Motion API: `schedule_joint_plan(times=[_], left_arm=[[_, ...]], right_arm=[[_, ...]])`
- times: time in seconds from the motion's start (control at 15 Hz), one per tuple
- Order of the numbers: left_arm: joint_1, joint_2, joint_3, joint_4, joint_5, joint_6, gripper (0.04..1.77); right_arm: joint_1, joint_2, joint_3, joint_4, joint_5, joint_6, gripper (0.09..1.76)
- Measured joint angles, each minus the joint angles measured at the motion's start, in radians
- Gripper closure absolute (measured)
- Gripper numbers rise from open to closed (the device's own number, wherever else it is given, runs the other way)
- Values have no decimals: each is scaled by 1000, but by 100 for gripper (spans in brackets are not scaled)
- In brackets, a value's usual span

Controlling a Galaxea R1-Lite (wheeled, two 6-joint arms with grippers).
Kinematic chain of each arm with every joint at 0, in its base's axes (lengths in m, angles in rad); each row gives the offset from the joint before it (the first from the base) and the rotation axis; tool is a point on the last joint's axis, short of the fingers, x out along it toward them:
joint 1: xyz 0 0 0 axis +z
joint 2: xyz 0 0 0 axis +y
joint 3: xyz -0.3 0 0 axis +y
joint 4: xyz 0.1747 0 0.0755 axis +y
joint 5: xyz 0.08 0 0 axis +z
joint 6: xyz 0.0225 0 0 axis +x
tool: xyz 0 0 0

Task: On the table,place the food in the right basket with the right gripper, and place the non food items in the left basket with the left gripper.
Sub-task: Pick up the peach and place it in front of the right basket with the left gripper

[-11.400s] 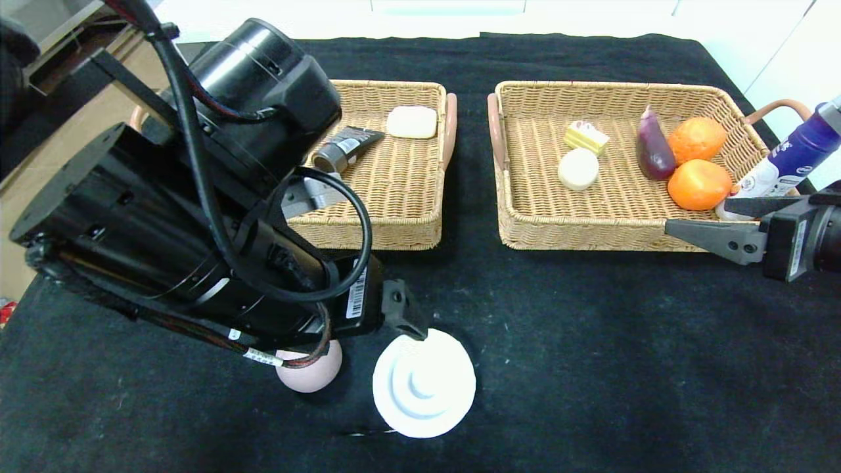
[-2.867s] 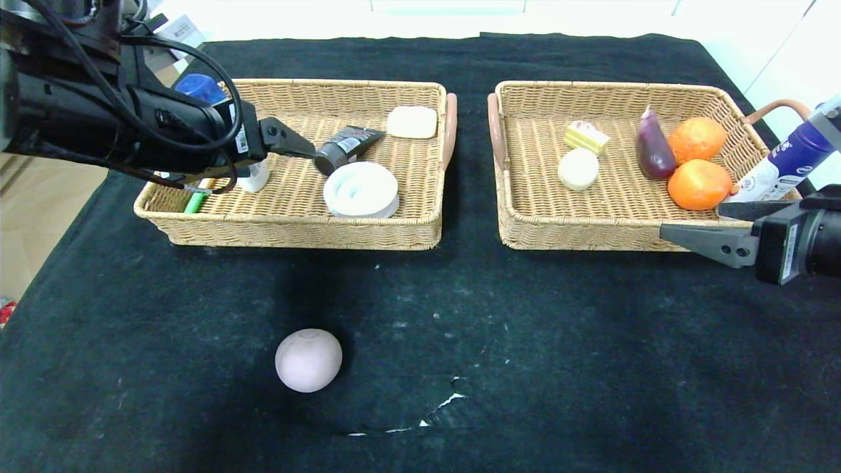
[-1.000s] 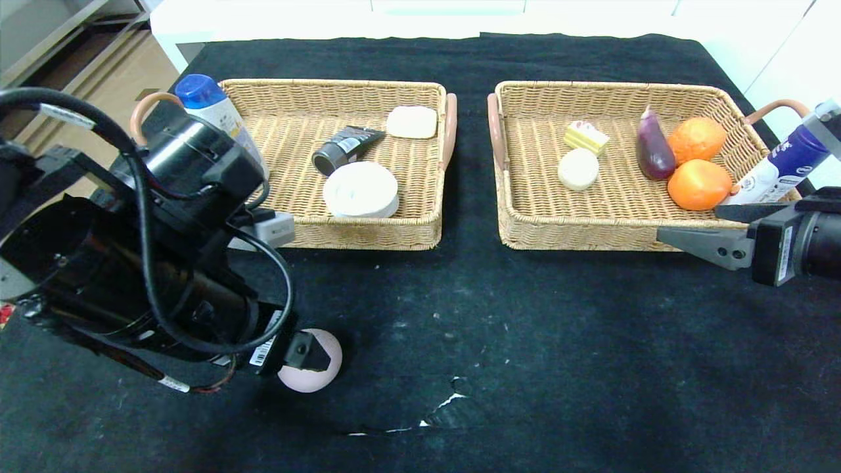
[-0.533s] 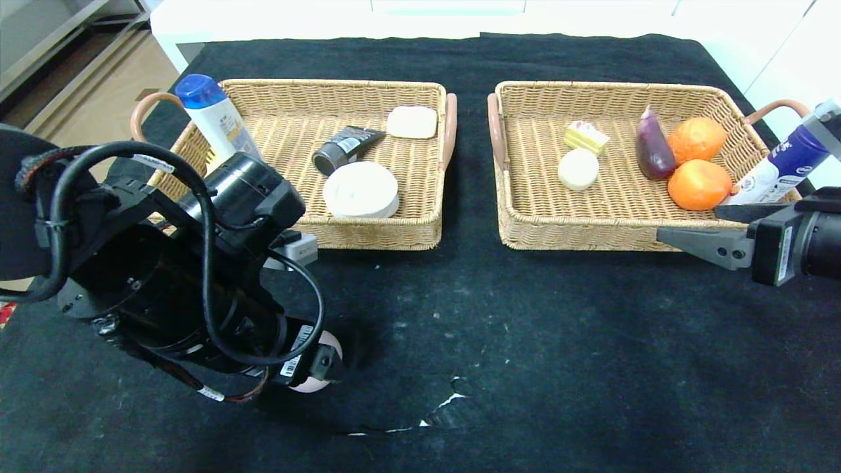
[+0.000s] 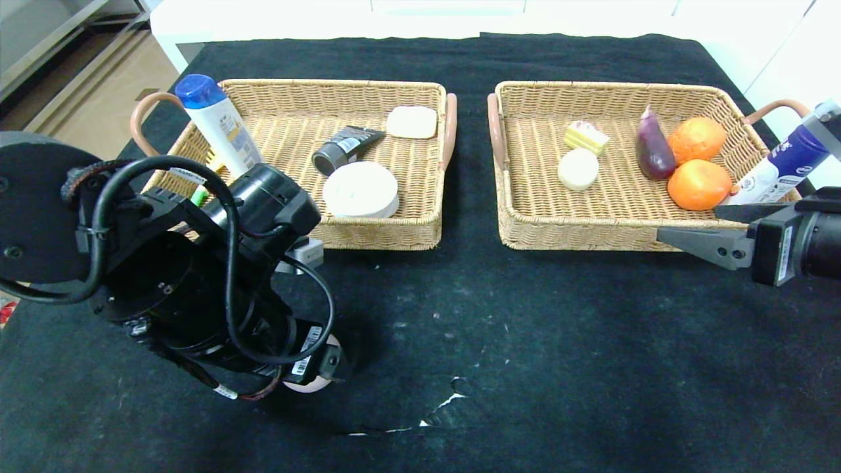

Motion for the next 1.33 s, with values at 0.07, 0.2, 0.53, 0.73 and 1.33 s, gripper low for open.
schedule_joint_plan(times=[0.07,0.2,0.53,0.73,1.33], left_arm=[[-1,3,-1,0,0,-1,9],[-3,5,0,0,0,-2,17],[-8,7,4,0,11,-4,89],[-8,8,5,0,11,-8,143],[-18,7,5,2,10,-23,164]], right_arm=[[0,0,0,0,0,0,14],[0,0,0,0,0,0,14],[0,0,0,0,0,0,14],[0,0,0,0,0,0,14],[0,-1,0,0,0,-1,14]])
